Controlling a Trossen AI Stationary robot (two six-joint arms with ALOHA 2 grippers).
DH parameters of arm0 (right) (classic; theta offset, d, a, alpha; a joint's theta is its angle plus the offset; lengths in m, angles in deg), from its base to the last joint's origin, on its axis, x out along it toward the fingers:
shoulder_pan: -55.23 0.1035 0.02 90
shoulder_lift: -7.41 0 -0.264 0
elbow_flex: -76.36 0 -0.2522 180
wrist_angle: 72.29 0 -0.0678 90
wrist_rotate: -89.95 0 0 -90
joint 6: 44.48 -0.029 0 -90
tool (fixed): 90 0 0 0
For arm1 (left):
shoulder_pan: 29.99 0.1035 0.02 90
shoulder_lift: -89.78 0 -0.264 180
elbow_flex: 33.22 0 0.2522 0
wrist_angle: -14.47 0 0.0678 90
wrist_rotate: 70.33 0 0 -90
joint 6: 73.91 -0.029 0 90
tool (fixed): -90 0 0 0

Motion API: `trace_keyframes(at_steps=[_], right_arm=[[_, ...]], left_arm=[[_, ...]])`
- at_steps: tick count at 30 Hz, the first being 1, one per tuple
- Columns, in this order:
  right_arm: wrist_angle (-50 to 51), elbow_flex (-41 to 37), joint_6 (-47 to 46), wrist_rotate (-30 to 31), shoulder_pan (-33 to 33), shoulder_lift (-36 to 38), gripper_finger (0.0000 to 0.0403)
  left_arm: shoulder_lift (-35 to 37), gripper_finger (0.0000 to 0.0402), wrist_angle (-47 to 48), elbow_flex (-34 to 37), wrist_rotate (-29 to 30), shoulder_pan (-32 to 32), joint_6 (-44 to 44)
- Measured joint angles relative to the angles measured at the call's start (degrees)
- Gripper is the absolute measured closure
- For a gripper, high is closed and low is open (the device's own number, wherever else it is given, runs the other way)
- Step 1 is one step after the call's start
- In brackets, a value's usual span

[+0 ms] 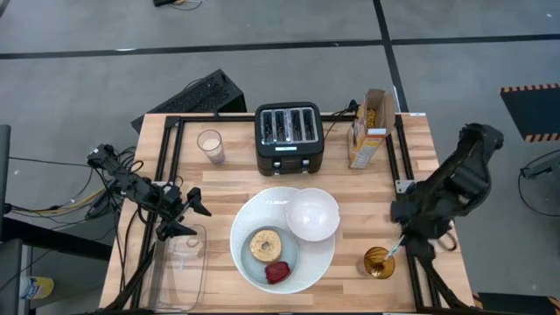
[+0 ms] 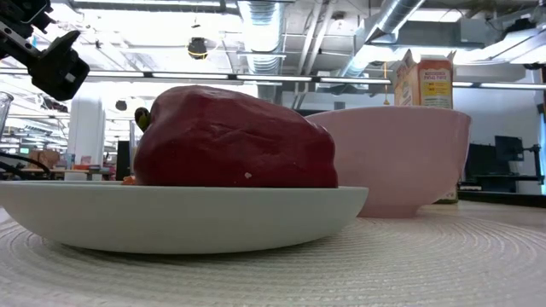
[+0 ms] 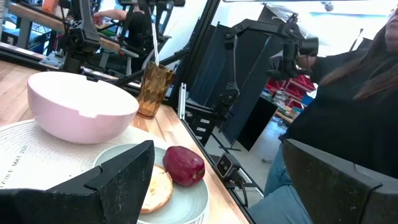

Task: Arrange a breakfast setting
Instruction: Put the blue spoon on the white table mat

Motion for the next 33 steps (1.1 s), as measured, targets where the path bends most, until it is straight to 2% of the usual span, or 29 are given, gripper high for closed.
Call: trace_keyframes(at_steps=[7, 16, 23, 27, 33], right_arm=[[0.04, 0.00, -3.86, 0.40, 0.00, 8.11, 0.0347], [-1.72, 0.00, -5.12, 4.25, -1.05, 15.44, 0.0347], [-4.80, 0.02, 3.47, 14.22, -4.77, 19.52, 0.0347], [-4.54, 0.02, 9.20, 15.92, -7.39, 21.18, 0.0347], [-2.59, 0.02, 12.79, 18.15, -11.41, 25.07, 0.0347]], left_arm=[[0.00, 0.0061, 0.00, 0.01, -0.01, -0.01, 0.00], [-0.01, 0.0061, 0.01, 0.01, 0.01, -0.01, 0.00], [-0.01, 0.0061, 0.00, -0.01, 0.00, 0.00, 0.00], [-0.01, 0.0061, 0.01, 0.01, 0.01, -0.01, 0.00], [-0.01, 0.0061, -0.01, 0.01, 0.01, 0.01, 0.00]])
